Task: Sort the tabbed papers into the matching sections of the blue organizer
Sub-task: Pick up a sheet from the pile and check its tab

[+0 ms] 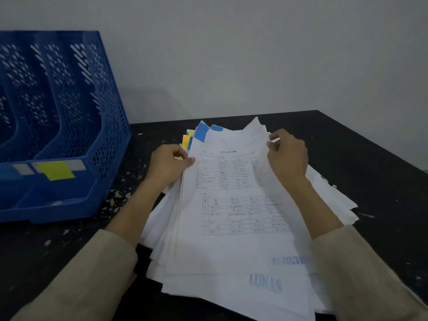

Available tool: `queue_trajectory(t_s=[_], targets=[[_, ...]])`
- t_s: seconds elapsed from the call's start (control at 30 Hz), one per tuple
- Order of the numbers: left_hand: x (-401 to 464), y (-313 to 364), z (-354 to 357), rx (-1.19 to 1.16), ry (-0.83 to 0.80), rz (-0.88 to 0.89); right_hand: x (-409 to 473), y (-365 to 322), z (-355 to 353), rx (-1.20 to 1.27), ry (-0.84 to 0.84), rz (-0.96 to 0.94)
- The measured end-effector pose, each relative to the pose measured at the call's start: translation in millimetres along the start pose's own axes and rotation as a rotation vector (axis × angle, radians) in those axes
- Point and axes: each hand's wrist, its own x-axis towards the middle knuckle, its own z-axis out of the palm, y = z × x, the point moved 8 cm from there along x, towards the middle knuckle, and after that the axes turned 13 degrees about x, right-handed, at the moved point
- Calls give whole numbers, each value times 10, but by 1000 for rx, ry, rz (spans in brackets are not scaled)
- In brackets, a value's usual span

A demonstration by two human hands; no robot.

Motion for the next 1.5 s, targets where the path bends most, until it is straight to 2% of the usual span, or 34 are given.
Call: queue_trajectory(t_s=[0.1, 0.17, 0.47, 0.63, 0.8, 1.0, 1.13, 1.37, 1.5], targets=[[6, 100, -188, -11, 207, 110, -2, -7, -15, 18, 35, -32], [-4, 140, -254, -52, 286, 150, 7, 6, -22, 39, 52, -49], [-59, 105, -265, -383, 366, 162, 64, 194, 62, 159, -5, 49], [-63, 107, -382, -549, 421, 212, 49, 114, 88, 269, 0, 10], [-62, 81, -463, -605, 485, 188, -13, -64, 166, 545, -116, 51], [-72, 30, -715, -760, 595, 113, -21, -276, 163, 761, -151, 90], [-103, 109, -959, -728, 563, 186, -33, -448, 203, 819, -130, 129], [-123, 65, -1356, -546, 149, 392, 99, -1141, 301, 816, -115, 49], [-203, -285, -1638, -545, 73, 294, 65, -1619, 571, 876, -186, 20]])
